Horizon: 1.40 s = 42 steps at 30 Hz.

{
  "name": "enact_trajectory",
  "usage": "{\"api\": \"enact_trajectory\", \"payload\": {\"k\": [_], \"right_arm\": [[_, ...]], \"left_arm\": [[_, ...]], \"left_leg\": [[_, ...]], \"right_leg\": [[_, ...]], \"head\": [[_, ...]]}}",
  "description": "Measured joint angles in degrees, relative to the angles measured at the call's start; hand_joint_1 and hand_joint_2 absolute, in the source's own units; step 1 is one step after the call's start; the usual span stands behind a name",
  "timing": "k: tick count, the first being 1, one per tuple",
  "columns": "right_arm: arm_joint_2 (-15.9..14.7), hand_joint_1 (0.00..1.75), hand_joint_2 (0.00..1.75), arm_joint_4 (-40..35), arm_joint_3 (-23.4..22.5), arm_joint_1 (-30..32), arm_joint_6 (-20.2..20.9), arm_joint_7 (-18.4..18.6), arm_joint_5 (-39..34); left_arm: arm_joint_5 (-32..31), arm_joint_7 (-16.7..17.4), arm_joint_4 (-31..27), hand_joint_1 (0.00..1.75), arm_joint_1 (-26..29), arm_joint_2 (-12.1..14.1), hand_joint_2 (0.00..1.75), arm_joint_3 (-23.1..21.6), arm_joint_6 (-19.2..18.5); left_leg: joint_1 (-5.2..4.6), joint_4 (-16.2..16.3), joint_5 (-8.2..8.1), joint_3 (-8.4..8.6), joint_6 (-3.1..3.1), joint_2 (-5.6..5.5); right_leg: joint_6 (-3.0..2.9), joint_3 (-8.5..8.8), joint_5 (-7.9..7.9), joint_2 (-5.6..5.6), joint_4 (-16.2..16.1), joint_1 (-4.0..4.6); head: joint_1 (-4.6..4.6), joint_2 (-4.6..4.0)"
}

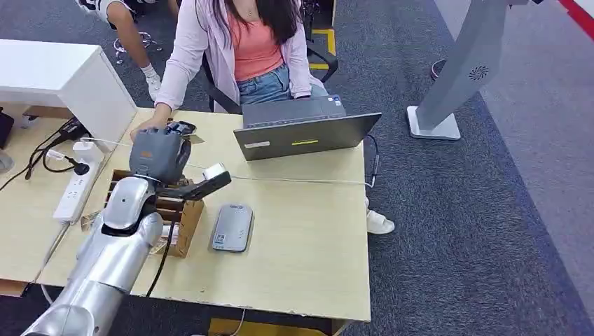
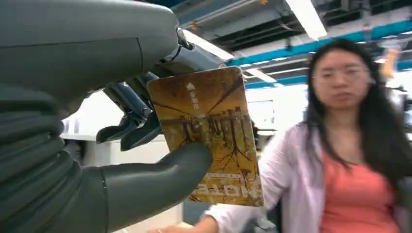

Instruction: Pass the card to the sensor for recognition and then transmit it.

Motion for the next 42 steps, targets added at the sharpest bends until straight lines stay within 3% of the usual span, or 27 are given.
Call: {"api": "enact_trajectory", "payload": {"k": [4, 14, 25, 42], "right_arm": [[0.0, 0.0, 1.75, 0.0, -0.54, 0.01, 0.0, -0.11, 0.28], [0.09, 0.0, 1.75, 0.0, -2.16, 0.05, -0.37, -0.5, -0.09], [0.35, 0.0, 1.75, 0.0, -3.41, 0.07, -0.74, -0.57, 0.48], [0.7, 0.0, 1.75, 0.0, -4.72, 0.06, -0.66, -0.57, 2.01]], "left_arm": [[0.72, 0.85, -0.81, 1.75, 1.5, -0.44, 1.75, -1.46, -1.78], [1.62, 1.77, -1.81, 1.75, 6.01, -1.0, 1.75, -6.51, -10.49], [4.24, 1.77, -3.21, 1.75, 10.32, -0.65, 1.75, -10.03, -13.2], [6.49, 1.84, 2.52, 1.75, 10.4, -0.52, 1.75, -14.01, -16.22]], "left_leg": [[-0.01, 0.0, -0.01, 0.0, 0.01, 0.01], [0.0, 0.0, 0.0, -0.01, 0.0, -0.01], [0.0, -0.01, -0.01, -0.02, 0.01, -0.01], [0.0, -0.02, -0.02, 0.04, 0.02, -0.04]], "right_leg": [[0.0, -0.01, 0.0, 0.0, -0.01, 0.0], [0.0, -0.01, -0.01, -0.01, -0.01, 0.01], [0.03, -0.02, -0.03, -0.02, -0.01, 0.0], [0.04, 0.07, -0.04, -0.06, -0.01, 0.0]], "head": [[-0.02, 0.0], [0.0, 0.0], [-0.02, 0.0], [-0.02, 0.0]]}}
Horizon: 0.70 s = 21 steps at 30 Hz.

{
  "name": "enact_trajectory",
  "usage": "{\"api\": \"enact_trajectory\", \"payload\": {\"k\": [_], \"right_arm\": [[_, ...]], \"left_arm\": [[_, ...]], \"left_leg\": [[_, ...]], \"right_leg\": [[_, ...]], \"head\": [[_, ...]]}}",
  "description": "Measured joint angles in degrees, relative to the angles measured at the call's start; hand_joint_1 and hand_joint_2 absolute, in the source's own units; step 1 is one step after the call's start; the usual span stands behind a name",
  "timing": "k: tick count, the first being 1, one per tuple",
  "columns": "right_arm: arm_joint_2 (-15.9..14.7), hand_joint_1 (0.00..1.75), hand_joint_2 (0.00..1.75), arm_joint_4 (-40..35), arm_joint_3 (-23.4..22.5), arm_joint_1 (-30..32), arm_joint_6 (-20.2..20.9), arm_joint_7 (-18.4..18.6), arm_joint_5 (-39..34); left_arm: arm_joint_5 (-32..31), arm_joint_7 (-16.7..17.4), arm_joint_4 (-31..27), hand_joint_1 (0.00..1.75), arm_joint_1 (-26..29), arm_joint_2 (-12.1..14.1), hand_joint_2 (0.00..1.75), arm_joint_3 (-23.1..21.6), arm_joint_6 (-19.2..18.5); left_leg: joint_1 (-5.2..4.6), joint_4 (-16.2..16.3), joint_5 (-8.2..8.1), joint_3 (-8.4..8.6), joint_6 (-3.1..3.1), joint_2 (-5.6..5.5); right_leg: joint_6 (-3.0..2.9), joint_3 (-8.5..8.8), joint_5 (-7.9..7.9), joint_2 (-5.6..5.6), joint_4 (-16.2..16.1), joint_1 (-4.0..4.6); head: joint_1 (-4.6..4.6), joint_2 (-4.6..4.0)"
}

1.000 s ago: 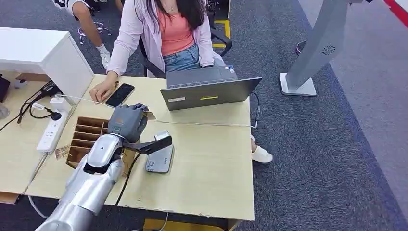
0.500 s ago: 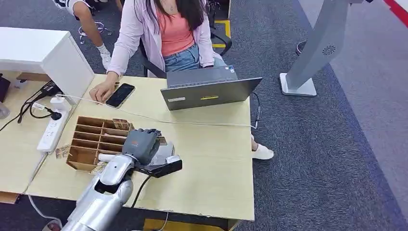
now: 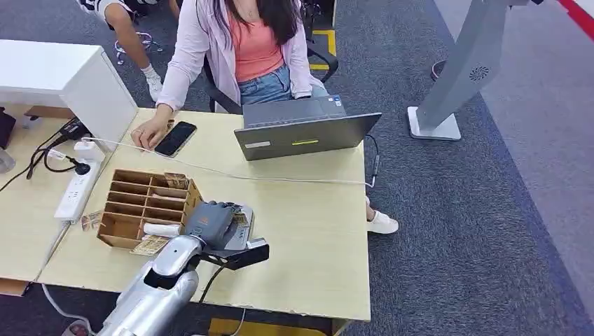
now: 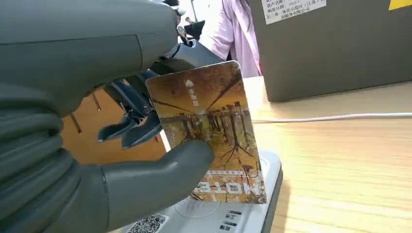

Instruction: Pass the card to the sensor for recognition and then transmit it.

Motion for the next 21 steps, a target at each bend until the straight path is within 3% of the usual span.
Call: {"api": "enact_trajectory", "payload": {"k": [7, 16, 21], "right_arm": [[0.09, 0.0, 1.75, 0.0, -0.13, 0.04, 0.26, 0.0, 0.81], [0.15, 0.0, 1.75, 0.0, -0.44, 0.03, 0.57, -0.02, 1.4], [0.15, 0.0, 1.75, 0.0, -0.44, 0.04, 0.94, -0.37, 3.71]], "left_arm": [[-1.53, 6.3, 0.57, 1.75, -0.8, -0.09, 1.75, -0.04, 6.65], [-3.76, 7.43, 0.52, 1.75, -2.86, 0.15, 1.75, 0.72, 8.27], [-7.23, 8.9, -0.64, 1.75, -6.52, 1.8, 1.75, 3.73, 20.17]], "left_leg": [[0.0, 0.0, 0.05, 0.0, 0.01, 0.0], [0.0, 0.0, 0.07, -0.05, 0.03, -0.04], [0.03, 0.0, 0.09, -0.12, 0.01, -0.04]], "right_leg": [[-0.01, -0.01, 0.04, 0.0, 0.0, 0.01], [-0.01, -0.03, 0.02, -0.04, 0.01, 0.01], [-0.02, -0.08, 0.03, -0.04, 0.03, 0.03]], "head": [[0.0, 0.0], [0.0, 0.0], [0.0, 0.0]]}}
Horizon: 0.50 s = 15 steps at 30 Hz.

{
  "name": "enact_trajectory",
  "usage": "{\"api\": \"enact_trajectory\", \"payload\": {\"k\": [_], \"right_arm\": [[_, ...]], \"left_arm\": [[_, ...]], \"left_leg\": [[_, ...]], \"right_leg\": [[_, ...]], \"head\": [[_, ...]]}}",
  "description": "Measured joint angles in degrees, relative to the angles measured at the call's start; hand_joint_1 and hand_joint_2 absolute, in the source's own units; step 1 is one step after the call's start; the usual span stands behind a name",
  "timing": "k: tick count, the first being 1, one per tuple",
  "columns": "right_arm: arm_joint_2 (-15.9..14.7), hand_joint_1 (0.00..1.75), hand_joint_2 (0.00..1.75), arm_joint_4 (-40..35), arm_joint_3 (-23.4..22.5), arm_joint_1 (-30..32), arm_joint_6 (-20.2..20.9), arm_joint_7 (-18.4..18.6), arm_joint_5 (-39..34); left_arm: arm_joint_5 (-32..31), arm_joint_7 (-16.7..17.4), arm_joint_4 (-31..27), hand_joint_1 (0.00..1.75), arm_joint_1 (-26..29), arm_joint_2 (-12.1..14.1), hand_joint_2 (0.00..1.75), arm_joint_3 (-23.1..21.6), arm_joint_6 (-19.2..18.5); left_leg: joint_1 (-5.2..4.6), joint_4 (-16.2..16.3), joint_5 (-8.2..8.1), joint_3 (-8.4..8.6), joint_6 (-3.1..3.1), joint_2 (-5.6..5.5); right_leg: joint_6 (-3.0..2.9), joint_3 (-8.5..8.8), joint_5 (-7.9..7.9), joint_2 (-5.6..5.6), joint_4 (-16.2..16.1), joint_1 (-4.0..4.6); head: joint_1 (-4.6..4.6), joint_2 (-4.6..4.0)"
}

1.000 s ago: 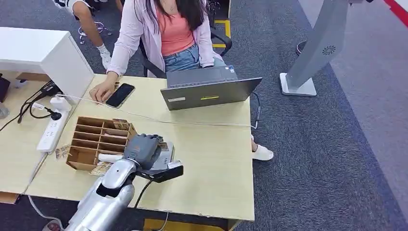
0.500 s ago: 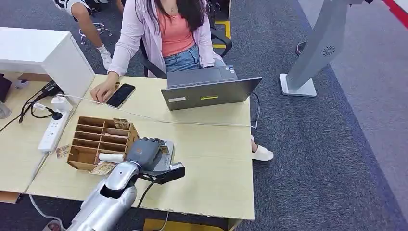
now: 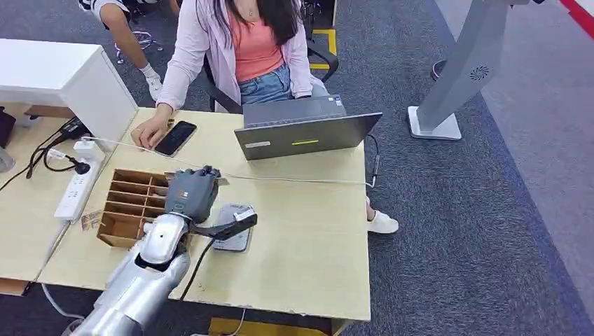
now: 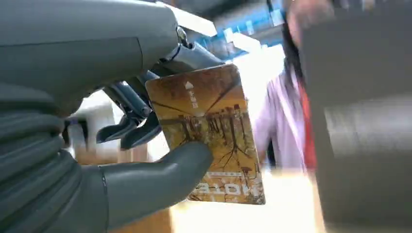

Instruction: Pass the card to the sensor for recognition and then transmit it.

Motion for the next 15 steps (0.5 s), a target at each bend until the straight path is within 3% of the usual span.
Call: {"api": "enact_trajectory", "payload": {"k": [4, 9, 15], "right_arm": [[0.0, 0.0, 1.75, 0.0, 0.26, -0.01, 0.55, -0.22, 1.97], [0.0, 0.0, 1.75, 0.0, 0.39, -0.09, 0.94, -0.33, 3.7], [0.0, 0.0, 1.75, 0.0, 0.39, -0.24, 1.01, -0.42, 4.11]], "left_arm": [[-2.06, -3.26, 0.94, 1.75, -9.39, 4.05, 1.75, 5.74, 3.73], [-5.27, -5.01, 8.69, 1.75, -22.42, 8.04, 1.75, 11.39, 3.53], [-6.1, -4.79, 14.31, 1.75, -29.01, 9.81, 1.75, 13.75, 2.79]], "left_leg": [[0.08, 0.0, 0.13, -0.02, -0.16, 0.02], [0.1, -0.01, 0.19, -0.02, -0.17, -0.01], [0.09, -0.01, 0.18, -0.04, -0.16, -0.01]], "right_leg": [[-0.1, -0.1, 0.09, 0.04, 0.06, 0.07], [-0.13, -0.1, 0.1, 0.01, 0.12, 0.09], [-0.13, -0.11, 0.08, 0.01, 0.12, 0.05]], "head": [[0.0, 0.0], [-0.07, 0.0], [-0.07, 0.0]]}}
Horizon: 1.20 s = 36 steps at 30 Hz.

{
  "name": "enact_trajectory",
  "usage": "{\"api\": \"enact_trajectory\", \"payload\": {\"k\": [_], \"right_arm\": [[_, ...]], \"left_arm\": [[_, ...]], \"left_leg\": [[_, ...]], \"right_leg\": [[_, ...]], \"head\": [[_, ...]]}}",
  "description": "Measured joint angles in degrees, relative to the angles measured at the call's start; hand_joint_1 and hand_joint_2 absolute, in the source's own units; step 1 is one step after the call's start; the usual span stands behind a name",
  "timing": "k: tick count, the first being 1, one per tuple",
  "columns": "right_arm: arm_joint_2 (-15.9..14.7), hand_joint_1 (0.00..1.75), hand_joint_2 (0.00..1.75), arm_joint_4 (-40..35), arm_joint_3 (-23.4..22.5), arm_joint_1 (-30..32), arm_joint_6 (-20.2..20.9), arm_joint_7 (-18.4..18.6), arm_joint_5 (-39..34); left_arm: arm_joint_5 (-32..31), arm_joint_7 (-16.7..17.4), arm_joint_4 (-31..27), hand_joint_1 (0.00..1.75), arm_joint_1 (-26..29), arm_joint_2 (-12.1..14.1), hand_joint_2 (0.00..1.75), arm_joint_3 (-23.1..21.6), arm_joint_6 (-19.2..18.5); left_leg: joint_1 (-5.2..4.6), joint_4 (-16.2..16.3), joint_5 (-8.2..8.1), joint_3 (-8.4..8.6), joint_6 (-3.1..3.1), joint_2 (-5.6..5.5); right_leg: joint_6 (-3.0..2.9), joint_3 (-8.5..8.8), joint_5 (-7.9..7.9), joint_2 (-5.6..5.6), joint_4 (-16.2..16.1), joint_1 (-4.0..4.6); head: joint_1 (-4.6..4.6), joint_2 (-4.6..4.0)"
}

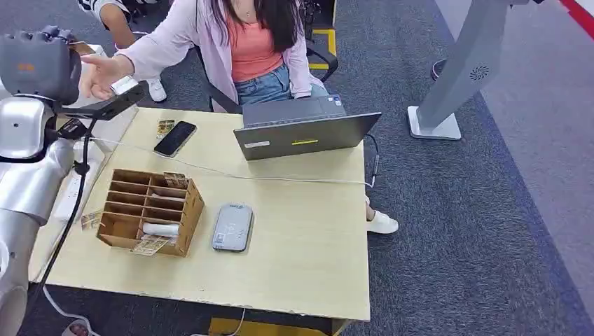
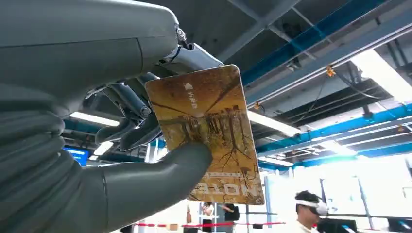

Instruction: Pass the card to the sensor for recognition and then transmit it.

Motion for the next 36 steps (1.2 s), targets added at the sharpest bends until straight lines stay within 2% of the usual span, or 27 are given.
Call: {"api": "enact_trajectory", "payload": {"k": [3, 5, 8, 21, 24, 27, 31, 34, 36], "right_arm": [[0.0, 0.0, 1.75, 0.0, 0.0, -0.08, 0.02, 0.02, 0.11], [0.0, 0.0, 1.75, 0.0, 0.0, -0.13, 0.0, 0.09, 0.17], [0.0, 0.0, 1.75, 0.0, 0.0, -0.16, 0.02, 0.09, 0.37], [0.0, 0.0, 1.75, 0.0, 0.0, -0.23, 0.0, 0.26, 0.57], [0.0, 0.0, 1.75, 0.0, -0.15, -0.23, -0.09, 0.28, 0.46], [0.0, 0.0, 1.75, 0.0, -0.99, -0.22, -0.33, 0.31, -0.2], [0.0, 0.0, 1.75, 0.0, -2.53, -0.18, -0.7, 0.63, -0.5], [0.02, 0.0, 1.75, 0.0, -3.48, -0.15, -1.07, 0.59, -0.74], [0.02, 0.0, 1.75, 0.0, -4.39, -0.12, -1.42, 0.15, -1.29]], "left_arm": [[-0.48, 0.44, 1.86, 1.75, -1.21, 0.2, 1.75, 0.37, -0.28], [-0.61, 0.94, 2.8, 0.0, -1.45, 0.35, 1.75, 0.42, -0.28], [-0.05, 1.03, 4.0, 0.0, -1.43, 0.48, 1.75, 0.87, 0.63], [0.26, 1.01, 6.41, 0.0, -1.41, 0.53, 1.75, 2.1, 0.41], [3.05, -2.33, 5.91, 0.0, -0.18, 0.4, 1.75, 2.69, 2.38], [6.1, -4.44, 1.11, 0.0, 4.58, -0.07, 1.75, 3.43, 1.02], [8.65, -3.89, -9.23, 0.0, 13.54, -0.63, 1.75, 3.41, -3.39], [9.27, -3.54, -14.28, 0.0, 17.76, -0.96, 1.75, 3.41, -5.4], [10.29, -3.21, -18.71, 0.0, 20.82, -1.2, 1.75, 3.22, -8.3]], "left_leg": [[-0.01, 0.0, 0.0, -0.03, 0.01, 0.0], [-0.06, 0.0, -0.01, -0.01, 0.01, 0.01], [-0.05, 0.01, 0.0, -0.02, 0.01, -0.01], [-0.04, 0.0, 0.0, -0.02, 0.0, -0.01], [-0.06, 0.0, -0.01, 0.0, 0.01, 0.0], [-0.07, 0.0, -0.01, 0.01, 0.01, 0.0], [-0.06, 0.0, -0.01, -0.01, 0.01, 0.0], [-0.07, 0.0, -0.04, -0.01, 0.0, 0.02], [-0.07, 0.0, -0.06, -0.01, 0.01, 0.02]], "right_leg": [[0.0, 0.0, 0.0, 0.0, -0.01, 0.0], [0.01, 0.0, 0.0, 0.01, -0.01, -0.01], [0.0, 0.0, 0.0, -0.02, -0.01, 0.0], [0.0, -0.01, 0.0, -0.01, -0.01, 0.0], [0.0, -0.01, 0.0, -0.01, -0.01, -0.02], [0.0, 0.0, 0.0, -0.01, -0.02, -0.02], [0.01, -0.03, -0.02, 0.0, -0.02, -0.01], [0.01, -0.05, -0.02, 0.04, -0.03, -0.02], [0.03, -0.05, -0.03, 0.03, -0.03, -0.02]], "head": [[0.04, 0.0], [0.04, 0.0], [0.02, 0.0], [0.0, 0.0], [0.0, 0.0], [-0.02, 0.0], [0.02, 0.0], [-0.02, 0.0], [-0.02, 0.0]]}}
